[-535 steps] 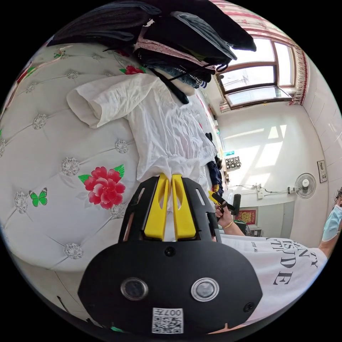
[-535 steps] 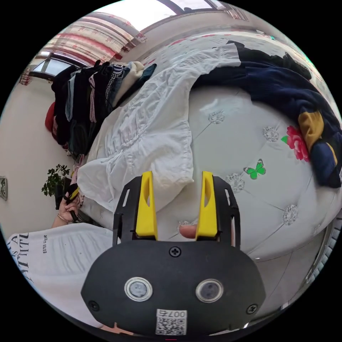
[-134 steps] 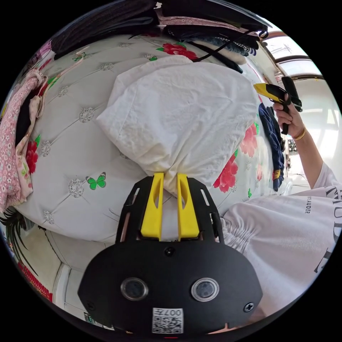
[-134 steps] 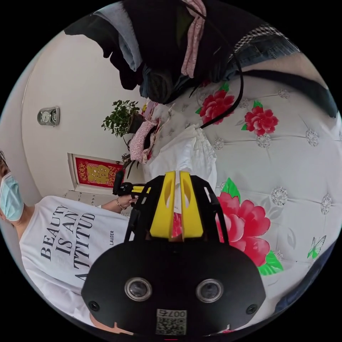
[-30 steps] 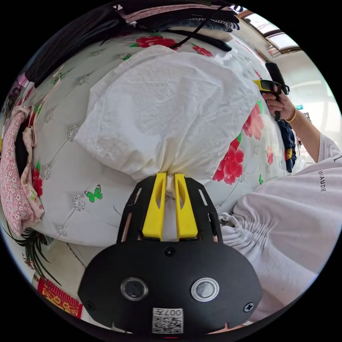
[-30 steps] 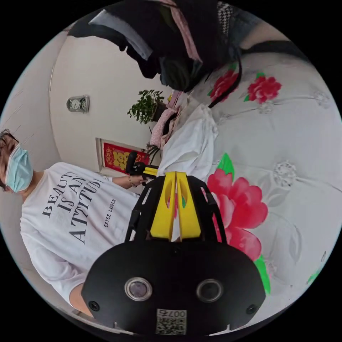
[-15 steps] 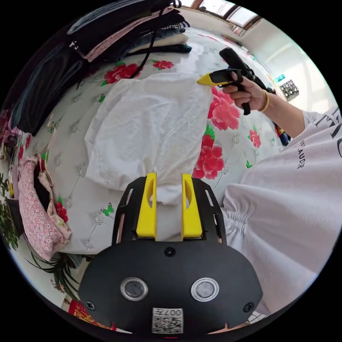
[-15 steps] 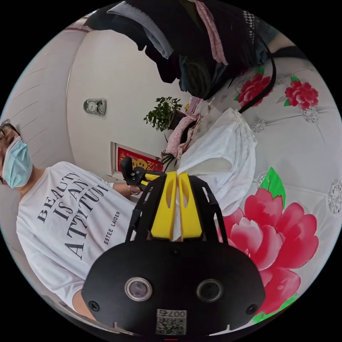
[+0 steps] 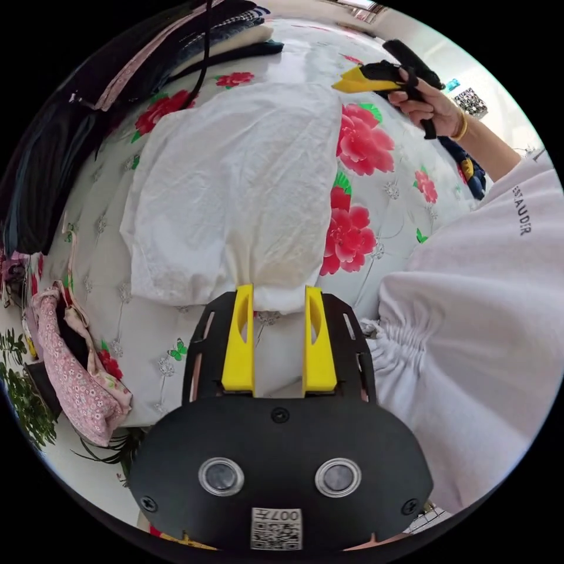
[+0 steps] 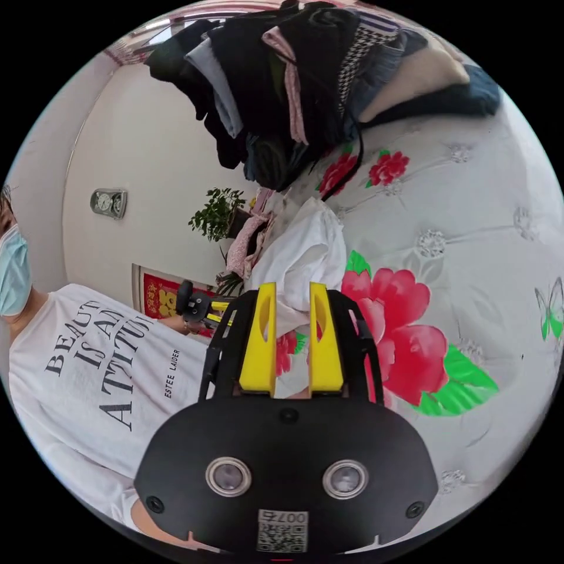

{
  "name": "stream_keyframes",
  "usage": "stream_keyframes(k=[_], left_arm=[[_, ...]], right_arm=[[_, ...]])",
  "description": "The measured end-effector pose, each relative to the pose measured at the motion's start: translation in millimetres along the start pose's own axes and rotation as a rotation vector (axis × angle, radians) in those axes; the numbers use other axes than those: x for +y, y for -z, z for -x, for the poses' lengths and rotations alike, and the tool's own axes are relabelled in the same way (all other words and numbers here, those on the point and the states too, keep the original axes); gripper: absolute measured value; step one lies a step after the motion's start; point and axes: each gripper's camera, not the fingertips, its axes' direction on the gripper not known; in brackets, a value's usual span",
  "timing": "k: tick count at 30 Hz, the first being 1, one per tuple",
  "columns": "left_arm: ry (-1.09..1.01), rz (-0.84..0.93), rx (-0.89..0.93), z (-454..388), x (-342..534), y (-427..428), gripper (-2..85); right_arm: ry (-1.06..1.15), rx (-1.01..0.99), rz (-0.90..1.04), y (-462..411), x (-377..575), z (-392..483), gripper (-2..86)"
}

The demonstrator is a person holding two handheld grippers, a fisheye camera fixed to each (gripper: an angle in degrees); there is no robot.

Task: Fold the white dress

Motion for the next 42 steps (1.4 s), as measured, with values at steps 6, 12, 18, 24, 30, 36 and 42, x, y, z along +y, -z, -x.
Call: stream_keyframes(k=[6, 12, 18, 24, 30, 36, 42], left_arm=[[-0.067, 0.089, -0.023, -37, -18, -27, 16.5], [-0.156, 0.182, -0.117, -79, -14, -57, 18.5], [-0.188, 0.205, -0.213, -113, 8, -33, 17.2], [-0.174, 0.192, -0.204, -129, 46, -6, 15.5], [-0.224, 0.142, -0.115, -110, 51, 49, 7.6], [-0.192, -0.061, 0.009, -76, 62, 169, -0.8], [-0.178, -0.331, 0.239, -42, 95, 315, -1.0]], right_arm=[[0.012, -0.09, -0.057, -30, 13, -5, 3.2], [0.131, -0.136, 0.119, -59, -29, 5, 0.5], [0.02, 0.09, 0.029, 5, -5, -11, 3.0], [-0.074, 0.008, 0.126, -60, 23, -11, 9.1], [-0.083, -0.013, 0.182, -151, 10, -2, 7.0], [-0.009, 0.013, 0.088, -117, 3, 46, 1.7], [-0.05, -0.047, -0.041, -43, 36, 119, 0.5]])
